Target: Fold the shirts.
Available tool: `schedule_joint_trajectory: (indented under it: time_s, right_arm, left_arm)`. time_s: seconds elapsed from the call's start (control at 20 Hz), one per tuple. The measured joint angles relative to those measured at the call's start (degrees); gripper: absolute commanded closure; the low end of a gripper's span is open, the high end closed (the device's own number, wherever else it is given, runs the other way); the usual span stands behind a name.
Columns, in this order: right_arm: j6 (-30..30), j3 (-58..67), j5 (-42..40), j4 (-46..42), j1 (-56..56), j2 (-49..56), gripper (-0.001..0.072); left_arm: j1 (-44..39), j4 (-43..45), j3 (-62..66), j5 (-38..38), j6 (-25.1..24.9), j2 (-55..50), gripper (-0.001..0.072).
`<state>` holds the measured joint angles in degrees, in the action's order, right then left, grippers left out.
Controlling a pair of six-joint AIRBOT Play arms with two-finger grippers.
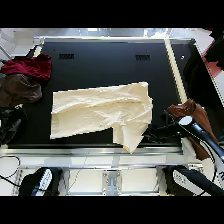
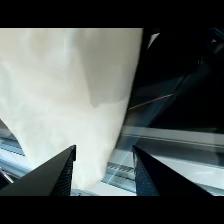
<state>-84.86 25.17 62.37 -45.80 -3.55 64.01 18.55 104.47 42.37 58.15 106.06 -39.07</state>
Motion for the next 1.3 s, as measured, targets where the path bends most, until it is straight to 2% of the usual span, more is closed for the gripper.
schedule_joint_trajectory:
  time_s: [0.1, 0.2, 0.25, 0.3, 0.4, 0.5, 0.75, 0.9, 0.95, 1.0, 1.3]
  right_arm:
    - [1.11, -0.87, -1.62, 2.49, 1.88, 1.84, 0.03]
    - [1.75, -1.29, -2.82, 5.35, 4.24, 3.67, 0.0344]
    - [2.01, -1.44, -3.67, 6.38, 5.49, 4.46, 0.0545]
    - [2.23, -1.53, -4.72, 6.71, 6.47, 5.03, 0.0684]
    - [3.45, -0.96, -6.8, 8.41, 7.85, 5.6, 0.0696]
    - [4.81, 0.35, -6.05, 10.01, 8.52, 5.27, 0.0696]
    - [6.38, 3.61, -4.11, 11.82, 9.14, 1.57, 0.0695]
    - [7.1, 4.24, -3.56, 11.89, 9.25, -0.37, 0.0696]
    - [7.21, 4.39, -3.41, 11.74, 9.25, -0.74, 0.0696]
    - [7.32, 4.48, -3.39, 11.52, 9.25, -0.96, 0.0696]
    - [7.61, 4.63, -3.04, 10.54, 9.25, -1.53, 0.0696]
  left_arm:
    - [0.07, -1.14, -0.22, -0.04, 0.02, 0.22, 0.0]
    - [0.07, -2.56, -0.31, -0.04, 0.11, 0.31, 0.0]
    - [0.07, -3.04, -0.35, -0.02, 0.22, 0.35, 0.0007]
    - [0.07, -3.39, -0.39, -0.02, 0.24, 0.37, 0.0011]
    - [0.09, -4.02, -0.66, 0.44, 0.81, 0.42, 0.001]
    - [0.13, -4.22, -2.1, 1.75, 3.58, 0.5, 0.0011]
    - [0.2, -7.28, -11.37, 3.39, 20.72, 0.52, 0.0013]
    - [1.77, -15.21, -17.97, 1.99, 27.56, 0.52, 0.0018]
    - [2.69, -18.67, -19.91, 1.18, 28.63, 0.52, 0.0042]
    - [3.78, -22.51, -21.81, 0.11, 29.07, 0.52, 0.0101]
    - [7.1, -33.88, -26.69, -6.19, 29.81, 0.52, 0.0109]
